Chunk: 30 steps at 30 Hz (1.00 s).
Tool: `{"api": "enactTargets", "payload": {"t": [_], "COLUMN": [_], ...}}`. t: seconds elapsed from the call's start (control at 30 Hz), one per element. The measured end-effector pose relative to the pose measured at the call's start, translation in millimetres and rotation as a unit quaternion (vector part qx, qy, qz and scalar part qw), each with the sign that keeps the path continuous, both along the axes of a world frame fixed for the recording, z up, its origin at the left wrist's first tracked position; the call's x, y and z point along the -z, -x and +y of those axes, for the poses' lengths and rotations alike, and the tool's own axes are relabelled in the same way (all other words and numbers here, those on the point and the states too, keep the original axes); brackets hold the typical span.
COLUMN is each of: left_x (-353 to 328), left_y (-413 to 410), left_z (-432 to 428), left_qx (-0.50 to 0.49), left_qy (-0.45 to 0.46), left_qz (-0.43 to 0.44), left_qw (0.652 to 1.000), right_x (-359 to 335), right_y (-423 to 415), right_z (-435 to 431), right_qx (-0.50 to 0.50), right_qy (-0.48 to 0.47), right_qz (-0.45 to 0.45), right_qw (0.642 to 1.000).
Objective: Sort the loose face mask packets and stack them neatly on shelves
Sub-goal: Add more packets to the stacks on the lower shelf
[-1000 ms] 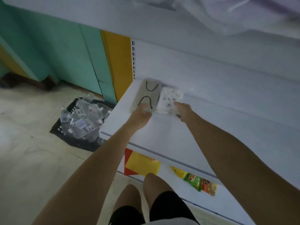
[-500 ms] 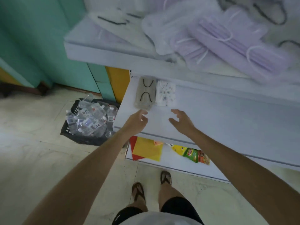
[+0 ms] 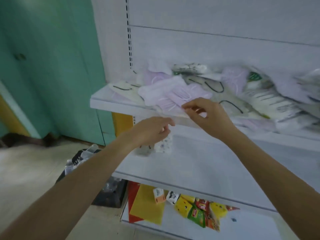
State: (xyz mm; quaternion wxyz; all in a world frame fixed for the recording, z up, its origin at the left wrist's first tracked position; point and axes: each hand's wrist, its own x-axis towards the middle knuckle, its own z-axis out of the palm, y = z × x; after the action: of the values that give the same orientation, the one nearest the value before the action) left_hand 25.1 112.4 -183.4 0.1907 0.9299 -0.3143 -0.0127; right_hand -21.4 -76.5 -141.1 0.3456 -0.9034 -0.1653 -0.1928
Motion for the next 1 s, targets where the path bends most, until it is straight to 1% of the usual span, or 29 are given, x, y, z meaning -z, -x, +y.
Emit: {"api": "enactTargets", "payload": {"t": [0.03, 0.07, 0.1, 0.13, 0.17, 0.2, 0.23, 0.3, 0.33, 0.37, 0.4, 0.47, 0.5, 0.53, 0.57, 0.63, 0.67, 0.7, 0.77, 0.8, 0.83, 0.87, 0.93, 0.97, 1.0], "left_x": [-4, -6, -5, -4, 0, 4, 8, 13, 12, 8, 1, -11, -14, -15, -16, -13, -11, -10, -7, -7, -6, -5, -3, -2, 1], "left_y": [9, 17, 25, 32, 39, 45, 51, 57, 58, 59, 59, 55, 52, 50, 49, 48, 46, 45, 41, 39, 36, 34, 32, 32, 31], "left_z": [-4, -7, -10, -14, -17, -20, -23, -33, -40, -47, -55, -67, -69, -69, -67, -54, -44, -32, -3, 12, 26, 38, 53, 57, 61], "left_qx": [0.001, 0.003, 0.004, 0.002, -0.002, -0.008, -0.015, -0.042, -0.066, -0.096, -0.129, -0.18, -0.194, -0.202, -0.207, -0.229, -0.235, -0.232, -0.219, -0.222, -0.227, -0.23, -0.234, -0.238, -0.244], "left_qy": [0.02, 0.04, 0.06, 0.079, 0.098, 0.119, 0.141, 0.198, 0.245, 0.307, 0.375, 0.488, 0.519, 0.536, 0.531, 0.49, 0.486, 0.497, 0.521, 0.52, 0.515, 0.506, 0.468, 0.446, 0.431], "left_qz": [-0.002, -0.003, -0.002, 0.002, 0.01, 0.023, 0.036, 0.062, 0.086, 0.124, 0.178, 0.274, 0.293, 0.297, 0.278, 0.195, 0.154, 0.125, 0.093, 0.084, 0.077, 0.067, 0.044, 0.039, 0.04], "left_qw": [1.0, 0.999, 0.998, 0.997, 0.995, 0.993, 0.989, 0.977, 0.963, 0.939, 0.901, 0.809, 0.779, 0.764, 0.773, 0.818, 0.827, 0.826, 0.82, 0.821, 0.823, 0.829, 0.851, 0.862, 0.868], "right_x": [-2, -1, 4, 10, 16, 23, 30, 37, 37, 36, 35, 35, 35, 35, 35, 31, 28, 24, 14, 11, 10, 10, 17, 22, 27], "right_y": [0, 0, 1, 3, 6, 9, 11, 16, 18, 21, 26, 36, 41, 45, 48, 48, 45, 41, 28, 19, 10, 0, -17, -23, -26], "right_z": [-8, -18, -29, -40, -48, -54, -57, -58, -56, -53, -50, -41, -37, -32, -29, -27, -26, -23, -10, -2, 8, 19, 38, 45, 49], "right_qx": [0.052, 0.109, 0.155, 0.187, 0.205, 0.213, 0.214, 0.215, 0.217, 0.209, 0.19, 0.125, 0.085, 0.044, 0.004, -0.061, -0.083, -0.091, -0.053, -0.023, 0.005, 0.029, 0.081, 0.109, 0.136], "right_qy": [0.029, 0.08, 0.138, 0.184, 0.21, 0.217, 0.212, 0.181, 0.156, 0.131, 0.112, 0.112, 0.123, 0.134, 0.14, 0.144, 0.139, 0.121, 0.074, 0.074, 0.096, 0.137, 0.226, 0.246, 0.243], "right_qz": [-0.028, -0.038, -0.019, 0.019, 0.06, 0.084, 0.081, 0.016, -0.022, -0.057, -0.093, -0.154, -0.153, -0.128, -0.087, 0.008, 0.036, 0.052, 0.044, 0.027, 0.014, 0.012, 0.042, 0.05, 0.038], "right_qw": [0.998, 0.99, 0.978, 0.965, 0.954, 0.949, 0.95, 0.959, 0.963, 0.967, 0.971, 0.974, 0.977, 0.982, 0.986, 0.988, 0.986, 0.987, 0.995, 0.997, 0.995, 0.99, 0.97, 0.962, 0.96]}}
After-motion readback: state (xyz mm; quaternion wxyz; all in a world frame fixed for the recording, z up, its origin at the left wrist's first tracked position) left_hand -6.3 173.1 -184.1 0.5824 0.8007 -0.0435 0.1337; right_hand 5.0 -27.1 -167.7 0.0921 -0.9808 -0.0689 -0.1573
